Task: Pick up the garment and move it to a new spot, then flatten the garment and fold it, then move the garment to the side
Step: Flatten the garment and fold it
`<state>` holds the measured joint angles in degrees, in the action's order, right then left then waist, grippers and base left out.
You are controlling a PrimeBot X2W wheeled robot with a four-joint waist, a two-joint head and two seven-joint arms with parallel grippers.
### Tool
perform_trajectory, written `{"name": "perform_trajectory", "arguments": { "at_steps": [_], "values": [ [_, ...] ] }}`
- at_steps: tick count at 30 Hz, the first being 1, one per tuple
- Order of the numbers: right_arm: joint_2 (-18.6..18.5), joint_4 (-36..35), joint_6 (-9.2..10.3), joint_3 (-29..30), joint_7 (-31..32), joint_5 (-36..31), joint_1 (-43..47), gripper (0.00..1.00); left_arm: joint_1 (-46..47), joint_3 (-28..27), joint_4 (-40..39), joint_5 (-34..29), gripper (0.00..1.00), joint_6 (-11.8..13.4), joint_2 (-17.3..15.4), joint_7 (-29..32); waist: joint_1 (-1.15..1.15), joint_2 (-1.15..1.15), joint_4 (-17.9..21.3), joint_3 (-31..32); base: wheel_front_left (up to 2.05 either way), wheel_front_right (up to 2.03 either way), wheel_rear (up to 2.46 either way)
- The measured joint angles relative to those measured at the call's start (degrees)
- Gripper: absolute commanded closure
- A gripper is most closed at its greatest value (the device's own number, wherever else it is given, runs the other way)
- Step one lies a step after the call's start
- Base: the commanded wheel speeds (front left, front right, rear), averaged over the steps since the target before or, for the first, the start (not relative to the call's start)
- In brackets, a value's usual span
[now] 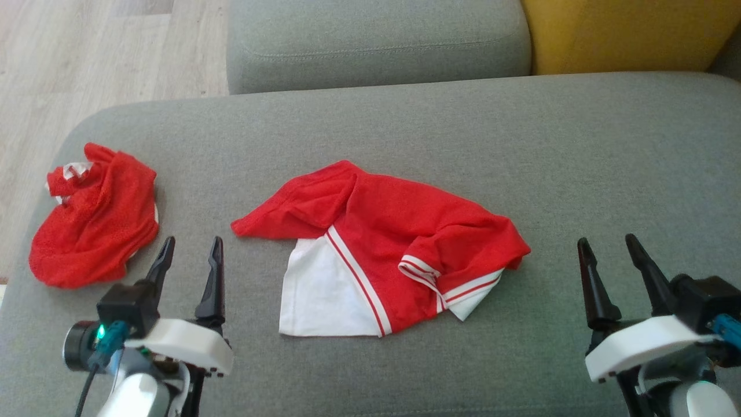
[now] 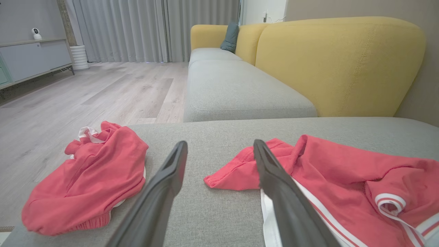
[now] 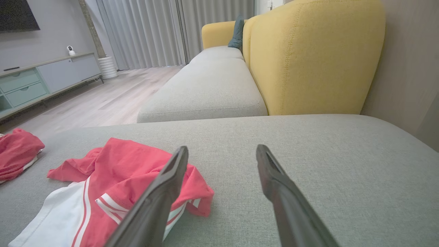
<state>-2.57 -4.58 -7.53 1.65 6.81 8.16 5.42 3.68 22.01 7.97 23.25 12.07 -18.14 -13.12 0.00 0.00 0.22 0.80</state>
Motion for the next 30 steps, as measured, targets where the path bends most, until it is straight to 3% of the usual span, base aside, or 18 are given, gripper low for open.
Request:
{"name": "perform_trajectory", "arguments": {
  "at_steps": [16, 22, 30],
  "values": [
    [0.00, 0.01, 0.00, -1.82, 0.82, 0.32, -0.01, 0.00, 0.01, 1.32, -1.13, -0.09, 0.00, 0.11, -0.75, 0.96, 0.00, 0.00, -0.22, -0.45, 0.00, 0.00, 0.00],
    [-0.20, 3.44, 0.00, -12.35, 3.41, 0.04, -0.16, 0.00, 0.74, 1.93, -2.29, -1.24, 0.00, 0.03, -0.83, 1.00, 0.00, 0.00, -1.39, -2.58, 0.00, 0.00, 0.00],
    [-2.01, 14.74, 0.00, -26.82, 4.28, 3.27, -7.01, 0.00, 6.24, 3.44, -2.89, -2.68, 0.00, -0.47, 0.13, 0.63, 0.00, 0.00, -4.88, -7.31, 0.00, 0.00, 0.00]
  ]
}}
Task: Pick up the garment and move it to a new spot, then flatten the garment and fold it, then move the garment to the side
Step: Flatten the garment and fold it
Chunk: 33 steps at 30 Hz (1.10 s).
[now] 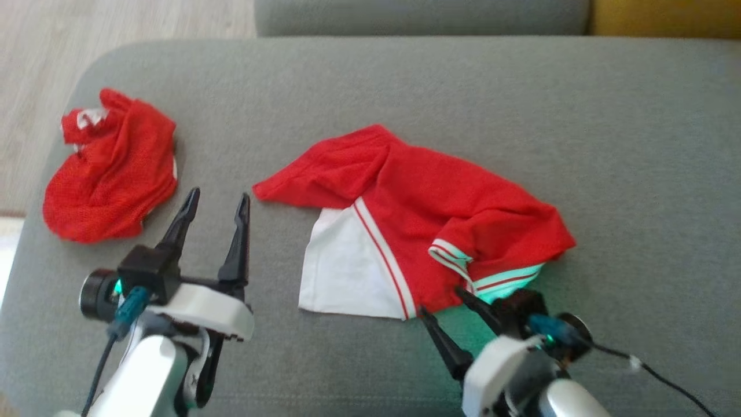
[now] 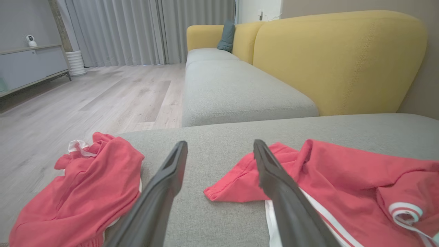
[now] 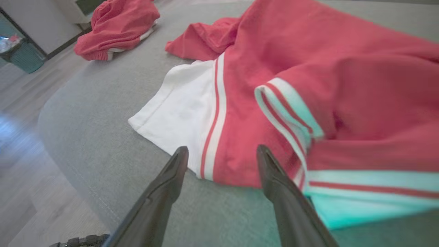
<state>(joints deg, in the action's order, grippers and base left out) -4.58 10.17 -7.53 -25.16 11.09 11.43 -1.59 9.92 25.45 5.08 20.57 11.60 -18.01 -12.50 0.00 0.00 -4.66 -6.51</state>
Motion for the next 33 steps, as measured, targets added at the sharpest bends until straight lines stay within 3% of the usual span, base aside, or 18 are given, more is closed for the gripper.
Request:
{"name": "perform_trajectory", "arguments": {
  "at_steps": [9, 10, 12, 19, 26, 33],
  "values": [
    [0.01, 14.93, 0.00, -5.61, 0.55, -0.05, -10.01, 0.00, 2.24, 0.27, 0.26, -0.37, 0.00, -0.08, 0.79, -1.13, -0.01, 0.00, -3.42, -4.29, 0.00, 0.00, 0.00],
    [0.01, 14.93, 0.00, -5.61, 0.55, -0.05, -10.01, 0.24, 2.24, 0.27, 0.26, -0.37, 0.00, -0.08, 0.79, -1.13, -0.01, 0.00, -3.42, -4.29, 0.00, 0.00, 0.00],
    [0.08, 16.15, 0.00, -5.88, 0.69, 0.25, -11.34, 1.00, 2.65, 0.26, 0.27, -0.81, 0.00, -0.08, 0.88, -1.23, 0.00, 0.00, -3.65, -4.75, 0.00, 0.00, 0.00],
    [-0.98, 15.88, -0.01, -5.75, 0.73, 2.01, -12.67, 1.00, 2.75, -0.26, 0.57, -0.83, 0.00, 0.02, 0.99, -1.31, -0.01, 0.00, -2.36, -4.55, 0.00, 0.00, 0.00],
    [-9.45, 6.75, -0.01, -0.88, 5.00, 2.01, -8.95, 1.00, 2.64, -0.73, 0.41, -0.83, 0.00, 1.00, 0.80, -1.71, 0.00, 0.00, 0.80, -3.87, 0.00, 0.00, 0.00],
    [-15.92, -0.90, -0.01, 8.38, 10.21, 2.00, -7.07, 1.00, 2.64, -1.04, -0.26, -0.83, 0.00, 1.29, 0.77, -1.72, 0.00, 0.00, 2.94, -4.66, 0.00, 0.00, 0.00]
  ]
}}
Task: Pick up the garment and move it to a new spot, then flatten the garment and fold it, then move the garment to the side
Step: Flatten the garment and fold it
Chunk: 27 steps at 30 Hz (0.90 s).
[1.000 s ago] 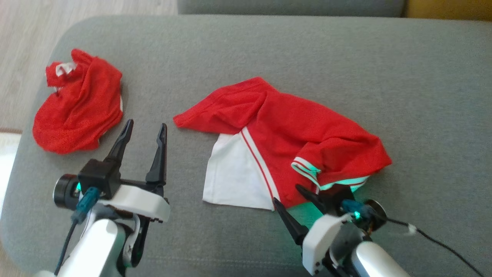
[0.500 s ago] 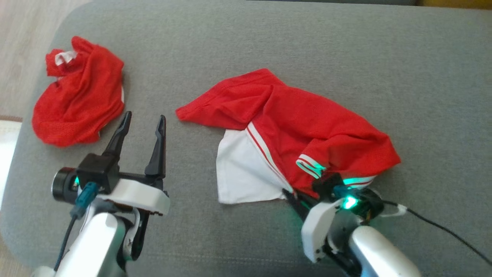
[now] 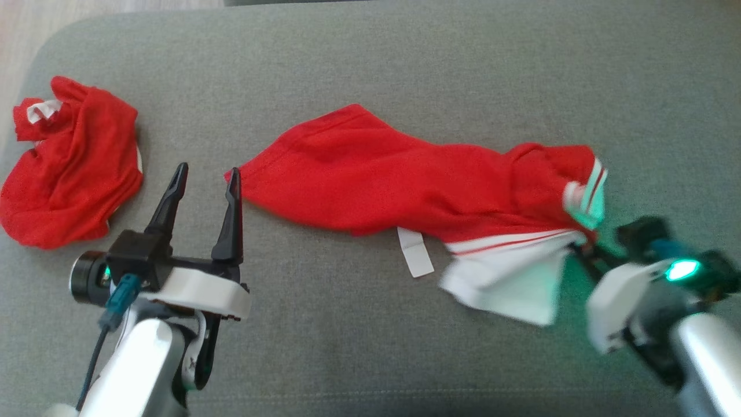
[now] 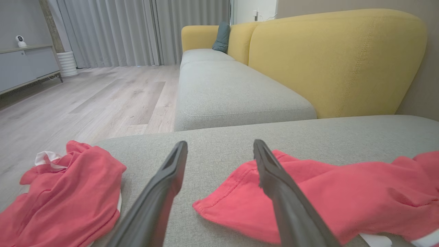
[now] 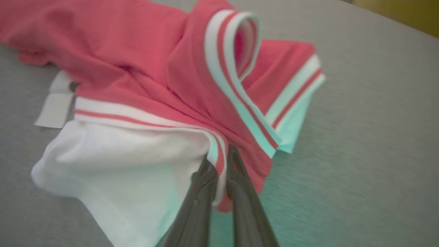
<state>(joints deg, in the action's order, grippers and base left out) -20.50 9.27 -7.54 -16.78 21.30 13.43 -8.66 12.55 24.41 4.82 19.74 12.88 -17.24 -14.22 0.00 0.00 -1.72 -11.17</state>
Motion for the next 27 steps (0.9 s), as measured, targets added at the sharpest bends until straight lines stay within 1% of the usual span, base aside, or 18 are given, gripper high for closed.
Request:
{"name": "perform_trajectory", "arguments": {
  "at_steps": [2, 7, 10, 11, 12, 13, 14, 16, 20, 24, 26, 27],
  "values": [
    [-1.35, -0.36, 0.00, 2.94, 1.13, 0.00, -0.01, 1.00, 0.01, 0.01, -0.22, 0.00, 0.00, 0.24, 0.00, 0.00, 0.00, 0.00, 0.19, -0.34, 0.00, 0.00, 0.00],
    [-3.81, 0.88, 0.00, 10.15, 1.42, 0.21, -0.49, 1.00, 0.10, 0.09, -0.78, 0.00, 0.00, 0.24, 0.01, 0.00, 0.00, 0.00, 0.25, -1.38, 0.00, 0.00, 0.00],
    [-3.94, 3.30, 0.00, 11.20, 0.89, 0.97, -2.41, 1.00, 0.52, 0.47, -0.78, 0.00, 0.00, 0.23, 0.03, 0.00, 0.00, 0.00, 0.12, -2.00, 0.00, 0.00, 0.00],
    [-3.83, 3.91, 0.00, 11.27, 0.78, 1.26, -3.35, 0.88, 0.74, 0.52, -0.79, 0.00, 0.00, 0.23, 0.05, 0.00, 0.00, 0.00, 0.06, -2.19, 0.00, 0.00, 0.00],
    [-3.76, 4.54, 0.00, 11.32, 0.27, 1.47, -4.22, 0.25, 0.88, 0.54, -0.80, 0.00, 0.00, 0.22, 0.07, -0.01, 0.00, 0.00, 0.02, -2.41, 0.00, 0.00, 0.00],
    [-3.65, 5.08, 0.00, 11.57, -0.54, 1.93, -4.91, 0.25, 0.93, 0.57, -0.77, 0.00, 0.00, 0.21, 0.08, -0.03, 0.00, 0.00, -0.04, -2.63, 0.00, 0.00, 0.00],
    [-3.50, 5.59, 0.00, 11.98, -1.45, 2.32, -5.37, 0.00, 0.94, 0.64, -0.70, 0.00, 0.00, 0.14, 0.09, -0.05, 0.00, 0.00, -0.12, -2.81, 0.00, 0.00, 0.00],
    [-2.63, 6.57, 0.00, 13.72, -3.78, 2.46, -5.88, 0.00, 0.96, 0.71, -0.57, 0.00, 0.00, 0.13, 0.12, -0.05, 0.00, 0.00, -0.20, -3.03, 0.00, 0.00, 0.00],
    [0.42, 6.00, 0.00, 18.00, -9.45, 2.38, -5.72, 0.00, 0.95, 0.73, -0.02, 0.00, 0.00, -0.31, 0.14, -0.07, 0.00, 0.00, 0.01, -2.50, 0.00, 0.00, 0.00],
    [3.93, 0.77, 0.00, 22.06, -15.18, -0.71, -3.75, 0.00, 0.75, 0.62, 0.42, 0.00, 0.00, -0.29, 0.12, -0.07, 0.00, 0.00, 0.55, -0.98, 0.00, 0.00, 0.00],
    [5.77, -2.05, 0.00, 23.06, -17.55, -2.76, -2.03, 0.00, 0.48, 0.62, 0.42, 0.00, 0.00, -0.26, 0.13, -0.07, 0.00, 0.00, 0.90, -0.14, 0.00, 0.00, 0.00],
    [7.98, -5.14, 0.00, 23.07, -18.94, -4.63, -0.24, 0.00, 0.16, 0.59, 0.40, 0.00, 0.00, -0.18, 0.09, -0.07, 0.00, 0.00, 1.23, 0.77, 0.00, 0.00, 0.00]
  ]
}}
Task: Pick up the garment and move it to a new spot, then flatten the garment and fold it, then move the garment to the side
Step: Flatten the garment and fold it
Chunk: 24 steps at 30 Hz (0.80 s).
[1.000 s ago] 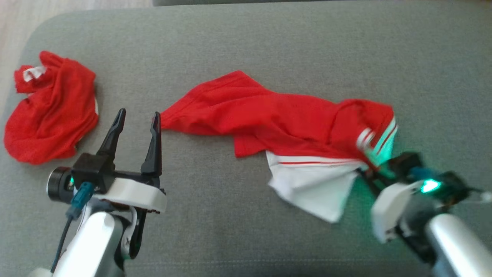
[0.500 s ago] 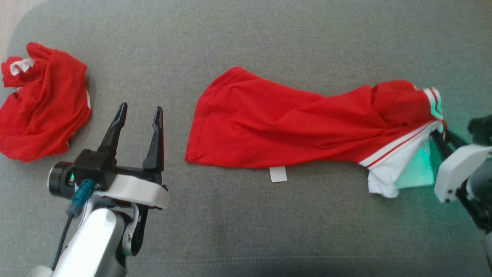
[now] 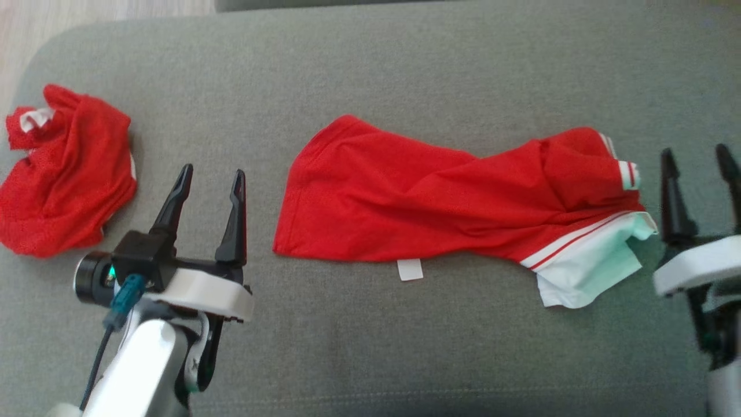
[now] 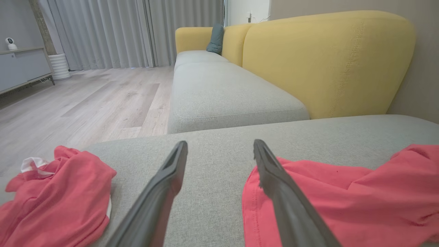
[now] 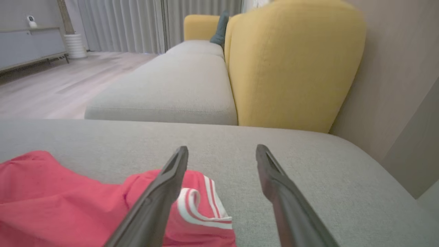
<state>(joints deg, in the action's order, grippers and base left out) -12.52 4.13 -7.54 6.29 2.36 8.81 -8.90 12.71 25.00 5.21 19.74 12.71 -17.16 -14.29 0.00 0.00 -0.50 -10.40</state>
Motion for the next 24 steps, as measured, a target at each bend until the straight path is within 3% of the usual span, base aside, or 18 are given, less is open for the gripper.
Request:
{"name": "perform_trajectory", "arguments": {
  "at_steps": [8, 15, 24],
  "values": [
    [6.51, -7.36, 0.00, -3.76, -0.87, -1.52, 6.76, 0.00, -4.59, 0.00, -0.31, 0.10, 0.00, 1.01, -0.47, 0.07, 0.00, 0.00, 0.85, 3.46, 0.00, 0.00, 0.00],
    [8.06, -8.47, 0.00, -7.90, -0.21, -0.64, 9.96, 0.00, -5.89, 0.03, -1.19, 0.60, 0.00, 1.63, -0.75, 0.18, 0.00, 0.00, 1.10, 4.88, 0.00, 0.00, 0.00],
    [8.37, -9.26, 0.00, -8.27, 0.19, 0.05, 10.92, 0.00, -6.93, 0.11, -1.52, 0.60, 0.00, 2.01, -1.05, 0.66, 0.00, 0.00, 0.93, 5.39, 0.00, 0.00, 0.00]
  ]
}}
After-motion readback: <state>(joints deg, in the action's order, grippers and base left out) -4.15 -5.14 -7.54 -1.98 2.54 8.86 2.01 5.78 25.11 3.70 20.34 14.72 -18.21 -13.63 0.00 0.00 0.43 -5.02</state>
